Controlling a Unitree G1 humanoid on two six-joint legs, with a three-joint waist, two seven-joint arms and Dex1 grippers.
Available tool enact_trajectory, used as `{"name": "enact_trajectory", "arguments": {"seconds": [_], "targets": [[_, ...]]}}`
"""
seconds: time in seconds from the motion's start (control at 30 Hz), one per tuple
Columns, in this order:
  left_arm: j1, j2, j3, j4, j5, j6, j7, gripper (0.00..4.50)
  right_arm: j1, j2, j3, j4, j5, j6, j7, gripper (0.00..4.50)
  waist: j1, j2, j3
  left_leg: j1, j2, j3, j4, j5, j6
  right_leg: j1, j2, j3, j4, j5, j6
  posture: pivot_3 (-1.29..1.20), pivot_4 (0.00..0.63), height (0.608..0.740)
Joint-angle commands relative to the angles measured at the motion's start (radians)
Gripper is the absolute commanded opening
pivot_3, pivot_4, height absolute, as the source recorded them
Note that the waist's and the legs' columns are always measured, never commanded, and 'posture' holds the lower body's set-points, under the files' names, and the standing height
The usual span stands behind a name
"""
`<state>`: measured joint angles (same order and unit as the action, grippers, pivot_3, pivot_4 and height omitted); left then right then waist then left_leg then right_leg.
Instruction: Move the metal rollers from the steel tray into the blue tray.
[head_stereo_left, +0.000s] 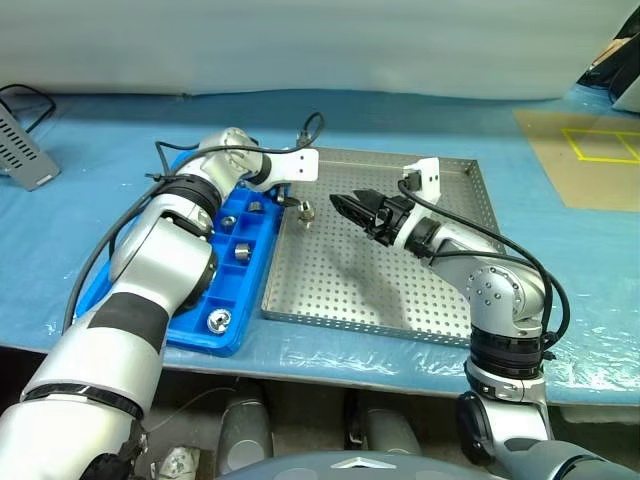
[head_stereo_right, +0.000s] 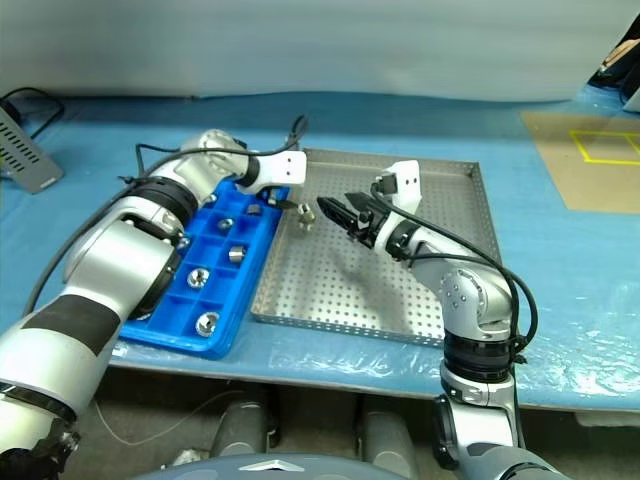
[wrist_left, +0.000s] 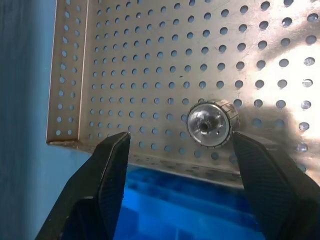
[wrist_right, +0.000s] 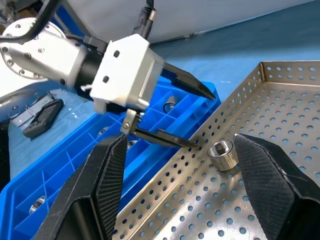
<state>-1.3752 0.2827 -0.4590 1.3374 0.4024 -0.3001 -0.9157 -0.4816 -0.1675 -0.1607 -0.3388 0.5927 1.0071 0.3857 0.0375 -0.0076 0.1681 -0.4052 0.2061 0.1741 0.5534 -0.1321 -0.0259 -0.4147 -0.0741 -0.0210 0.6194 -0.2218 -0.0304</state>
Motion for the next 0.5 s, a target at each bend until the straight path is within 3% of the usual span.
{"name": "enact_trajectory", "arguments": {"seconds": [0.03, 0.5], "targets": [[0.008, -0.025, 0.021, 0.015, 0.015, 0.05, 0.069, 3.42, 0.009, -0.003, 0.009, -0.057, 0.015, -0.028, -0.02, 3.54, -0.002, 0.0, 0.0, 0.0, 0.0, 0.0, 0.002, 0.0, 0.001, 0.0, 0.0, 0.0, 0.0, 0.0, 0.0, -0.45, 0.15, 0.74], [0.091, -0.094, 0.059, 0.036, 0.044, 0.234, 0.265, 3.42, 0.068, -0.012, 0.048, -0.065, 0.0, -0.07, -0.075, 3.54, -0.024, 0.0, 0.0, 0.004, 0.0, 0.0, 0.008, -0.003, 0.005, 0.007, -0.001, 0.0, -0.001, 0.0, 0.0, -0.49, 0.15, 0.74]]}}
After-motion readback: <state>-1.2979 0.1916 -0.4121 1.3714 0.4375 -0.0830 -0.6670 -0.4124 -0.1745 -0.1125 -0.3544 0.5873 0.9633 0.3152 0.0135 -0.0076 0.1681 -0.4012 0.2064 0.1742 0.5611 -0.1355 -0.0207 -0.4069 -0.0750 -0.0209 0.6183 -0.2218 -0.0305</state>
